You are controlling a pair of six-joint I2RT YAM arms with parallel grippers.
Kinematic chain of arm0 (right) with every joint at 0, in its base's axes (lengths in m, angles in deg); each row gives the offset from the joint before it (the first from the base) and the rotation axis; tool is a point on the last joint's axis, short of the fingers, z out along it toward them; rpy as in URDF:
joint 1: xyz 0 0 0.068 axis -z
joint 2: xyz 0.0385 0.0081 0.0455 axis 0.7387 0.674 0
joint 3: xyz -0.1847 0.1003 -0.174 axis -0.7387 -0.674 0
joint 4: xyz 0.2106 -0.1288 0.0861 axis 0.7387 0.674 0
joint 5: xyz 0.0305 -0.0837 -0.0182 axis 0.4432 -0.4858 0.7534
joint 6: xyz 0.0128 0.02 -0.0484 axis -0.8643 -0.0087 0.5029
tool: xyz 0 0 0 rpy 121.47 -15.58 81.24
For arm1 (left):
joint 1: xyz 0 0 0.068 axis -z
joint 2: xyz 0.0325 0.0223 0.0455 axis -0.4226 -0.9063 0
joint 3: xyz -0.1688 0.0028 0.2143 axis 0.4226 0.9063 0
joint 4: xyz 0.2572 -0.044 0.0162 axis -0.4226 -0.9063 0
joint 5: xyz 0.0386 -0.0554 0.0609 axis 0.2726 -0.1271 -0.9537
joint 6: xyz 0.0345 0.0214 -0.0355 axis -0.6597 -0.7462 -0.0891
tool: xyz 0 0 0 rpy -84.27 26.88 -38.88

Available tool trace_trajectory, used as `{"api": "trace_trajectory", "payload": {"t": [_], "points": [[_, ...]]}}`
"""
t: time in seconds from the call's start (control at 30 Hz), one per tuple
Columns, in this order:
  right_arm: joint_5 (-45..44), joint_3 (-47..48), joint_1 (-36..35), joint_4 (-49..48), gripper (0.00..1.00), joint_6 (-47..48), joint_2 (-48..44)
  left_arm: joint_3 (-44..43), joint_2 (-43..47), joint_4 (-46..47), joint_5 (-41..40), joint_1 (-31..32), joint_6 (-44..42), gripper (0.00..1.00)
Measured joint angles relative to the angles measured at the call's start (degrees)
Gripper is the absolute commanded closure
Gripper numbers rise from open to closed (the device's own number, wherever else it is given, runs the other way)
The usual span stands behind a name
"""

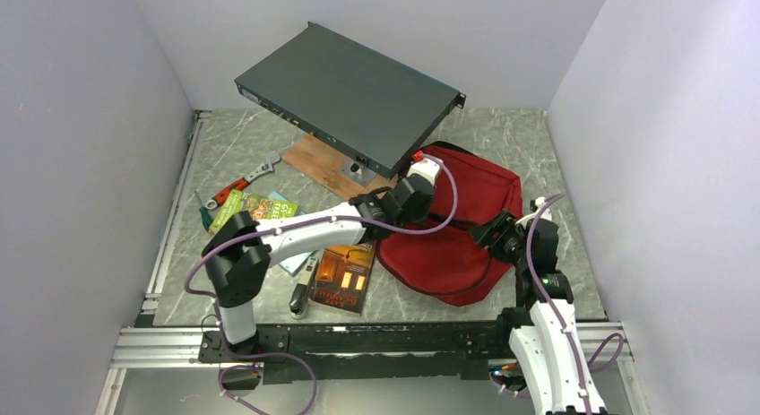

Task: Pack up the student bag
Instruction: Unzip the student bag at the center of the board, then pick up the stationery from the center of the board.

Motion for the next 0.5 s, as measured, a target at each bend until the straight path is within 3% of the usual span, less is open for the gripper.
{"api": "trace_trajectory", "payload": {"t": [0.1,0.17,0.33,0.5], "points": [[0.59,2.71,-2.95,1.51,0.29,0.79,-1.07,4.61,4.79,1.31,5.81,-0.15,-0.85,0.15],[1.07,3.78,-5.20,2.03,0.27,1.22,-1.27,9.11,10.54,1.55,9.38,-0.09,-1.66,0.01],[1.75,4.83,-12.24,2.56,0.27,3.02,1.11,17.59,27.98,0.81,20.70,0.11,-3.34,0.00],[1.27,4.59,-15.72,2.78,0.26,3.63,-0.63,24.70,45.99,-2.80,23.10,0.15,-4.70,0.00]]}}
